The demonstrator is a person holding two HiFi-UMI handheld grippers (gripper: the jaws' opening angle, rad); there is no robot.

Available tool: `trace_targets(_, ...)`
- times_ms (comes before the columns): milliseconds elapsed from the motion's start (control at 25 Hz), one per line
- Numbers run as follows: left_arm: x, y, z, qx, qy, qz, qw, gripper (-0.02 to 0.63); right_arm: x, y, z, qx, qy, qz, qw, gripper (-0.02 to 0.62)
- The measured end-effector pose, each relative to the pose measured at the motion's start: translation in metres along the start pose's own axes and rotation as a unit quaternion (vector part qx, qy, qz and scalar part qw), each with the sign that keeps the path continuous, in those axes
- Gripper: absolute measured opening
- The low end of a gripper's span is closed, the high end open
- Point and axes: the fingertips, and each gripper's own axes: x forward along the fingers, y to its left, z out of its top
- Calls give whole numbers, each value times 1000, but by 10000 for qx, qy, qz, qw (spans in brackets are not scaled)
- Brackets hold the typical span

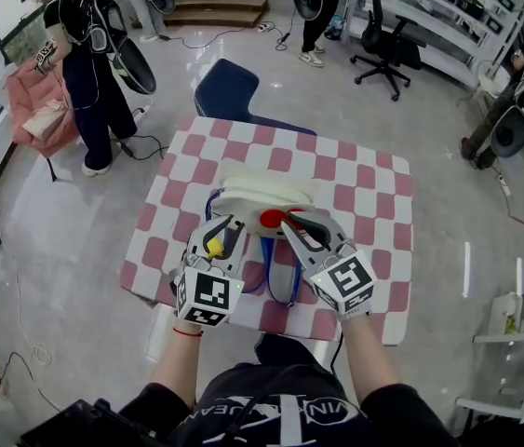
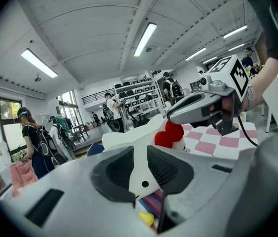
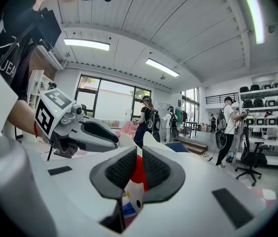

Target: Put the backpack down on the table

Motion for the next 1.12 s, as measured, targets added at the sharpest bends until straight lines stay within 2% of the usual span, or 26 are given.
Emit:
trace_targets(240,-1,-9,1,-222,-104,-125,9996,67,-3,9,-9,119,139,-67,9998,14)
trace_targets(440,-14,-17,7,-725,-215,-38,9971,8,-12,20,-8,330,44,-181,9993,3)
trace_targets(840,-28,-32,9,-1319,-427,-7,9903,5,-17,41,-7,667,-20,-284,9974,2)
trace_targets(1120,-37,-43,10,-1391,-424,-105,9893,5,-21,61,-6,674,19,-174,9976,2)
